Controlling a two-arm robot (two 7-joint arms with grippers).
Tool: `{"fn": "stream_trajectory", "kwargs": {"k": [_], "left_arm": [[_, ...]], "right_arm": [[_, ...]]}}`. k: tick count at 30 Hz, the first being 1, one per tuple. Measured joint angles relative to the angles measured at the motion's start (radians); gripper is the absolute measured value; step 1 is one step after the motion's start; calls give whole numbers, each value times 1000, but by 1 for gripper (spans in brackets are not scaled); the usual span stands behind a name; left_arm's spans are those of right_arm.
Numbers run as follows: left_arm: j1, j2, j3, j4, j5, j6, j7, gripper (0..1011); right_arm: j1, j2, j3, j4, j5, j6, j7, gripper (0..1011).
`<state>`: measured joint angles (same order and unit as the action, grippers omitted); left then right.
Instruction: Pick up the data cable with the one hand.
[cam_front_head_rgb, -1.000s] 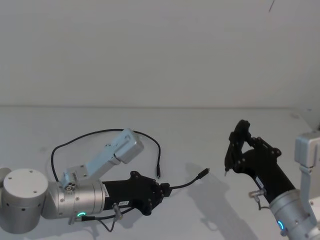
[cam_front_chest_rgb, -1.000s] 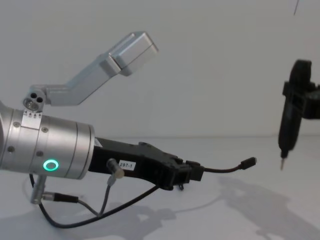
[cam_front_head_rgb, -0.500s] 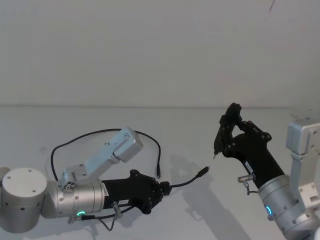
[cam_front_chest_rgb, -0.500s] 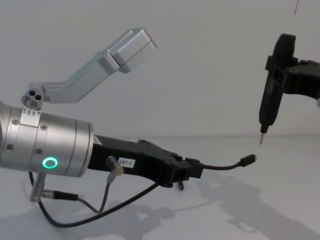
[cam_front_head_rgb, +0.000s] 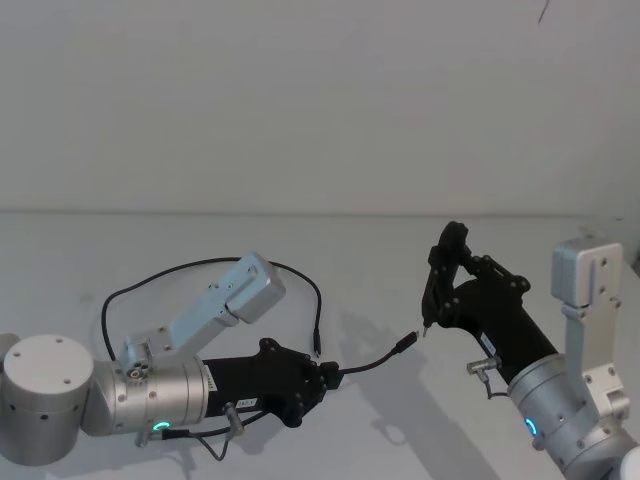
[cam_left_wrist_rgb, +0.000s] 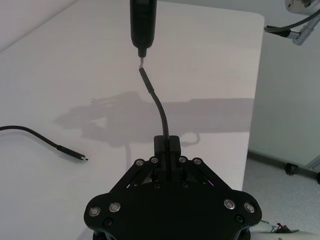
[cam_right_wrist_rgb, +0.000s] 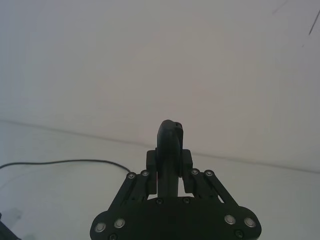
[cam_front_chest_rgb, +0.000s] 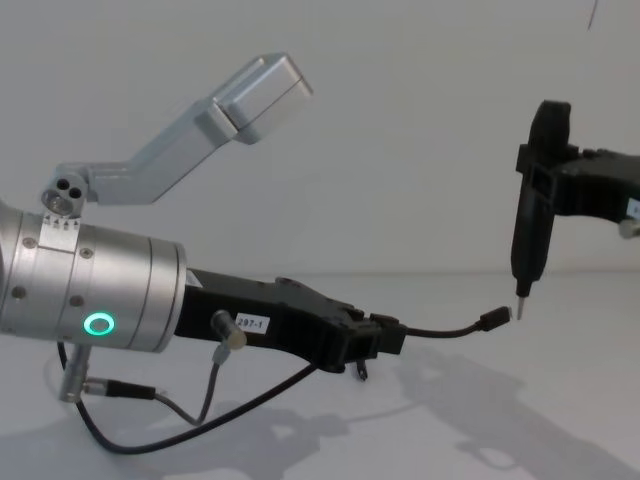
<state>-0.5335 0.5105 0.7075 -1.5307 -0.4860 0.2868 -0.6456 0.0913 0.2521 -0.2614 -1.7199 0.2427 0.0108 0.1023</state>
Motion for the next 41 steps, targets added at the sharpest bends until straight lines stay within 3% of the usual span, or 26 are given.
{"fn": "stream_trajectory", "kwargs": {"k": [29, 41], "left_arm": [[0, 0, 0, 0, 0, 0, 0, 40], [0, 0, 0, 0, 0, 0, 0, 40]], "right_arm": [[17, -36, 13, -2, -5, 57, 18, 279], [0, -41, 26, -28, -1, 94, 22, 279]]}}
